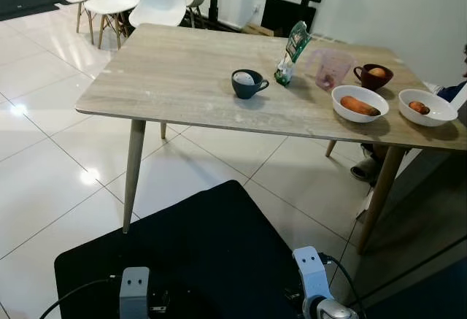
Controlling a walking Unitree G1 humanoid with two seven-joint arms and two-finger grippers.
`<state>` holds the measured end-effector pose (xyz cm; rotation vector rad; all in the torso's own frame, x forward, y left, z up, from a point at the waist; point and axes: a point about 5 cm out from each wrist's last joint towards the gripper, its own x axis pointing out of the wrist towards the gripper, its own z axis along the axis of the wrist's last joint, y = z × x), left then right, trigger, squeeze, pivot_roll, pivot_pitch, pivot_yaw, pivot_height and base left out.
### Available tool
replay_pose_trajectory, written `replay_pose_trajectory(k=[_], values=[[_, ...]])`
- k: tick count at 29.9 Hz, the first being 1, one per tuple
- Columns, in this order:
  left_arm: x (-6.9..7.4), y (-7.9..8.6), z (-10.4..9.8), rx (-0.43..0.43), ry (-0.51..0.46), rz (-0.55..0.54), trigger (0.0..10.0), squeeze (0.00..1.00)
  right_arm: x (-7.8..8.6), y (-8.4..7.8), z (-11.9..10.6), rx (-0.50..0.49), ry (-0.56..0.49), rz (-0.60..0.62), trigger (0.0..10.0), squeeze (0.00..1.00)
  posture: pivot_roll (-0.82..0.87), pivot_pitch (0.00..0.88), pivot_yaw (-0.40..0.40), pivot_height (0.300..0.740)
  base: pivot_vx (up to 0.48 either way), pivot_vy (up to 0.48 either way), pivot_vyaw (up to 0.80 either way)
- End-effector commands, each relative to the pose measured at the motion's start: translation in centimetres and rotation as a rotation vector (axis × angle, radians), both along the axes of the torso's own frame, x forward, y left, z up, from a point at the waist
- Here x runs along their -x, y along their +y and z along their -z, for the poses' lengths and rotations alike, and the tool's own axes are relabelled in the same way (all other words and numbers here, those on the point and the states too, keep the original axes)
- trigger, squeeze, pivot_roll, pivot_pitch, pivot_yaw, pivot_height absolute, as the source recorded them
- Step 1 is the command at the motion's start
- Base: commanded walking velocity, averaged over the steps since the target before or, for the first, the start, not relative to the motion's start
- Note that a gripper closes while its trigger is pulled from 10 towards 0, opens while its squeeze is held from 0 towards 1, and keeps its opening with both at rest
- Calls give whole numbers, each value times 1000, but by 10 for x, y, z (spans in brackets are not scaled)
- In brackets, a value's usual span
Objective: Restocking fridge
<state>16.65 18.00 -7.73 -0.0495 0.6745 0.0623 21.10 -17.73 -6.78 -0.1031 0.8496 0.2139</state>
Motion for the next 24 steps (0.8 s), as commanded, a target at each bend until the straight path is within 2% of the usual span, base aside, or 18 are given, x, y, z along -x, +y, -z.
replay_pose_trajectory(k=[1,10,24], values=[[2,-1,1,-3,2,-1,10000,0,0,0,0,7,6,-15,10000,0,-67,78,-91,736,0,0,0],[1,-1,0,8,-7,-15,10000,0,1,2,1,6,11,-23,10000,0,-56,88,-98,736,0,0,0],[2,3,1,6,3,-16,10000,0,1,6,1,-2,9,-36,10000,0,-49,91,-95,736,321,0,0]])
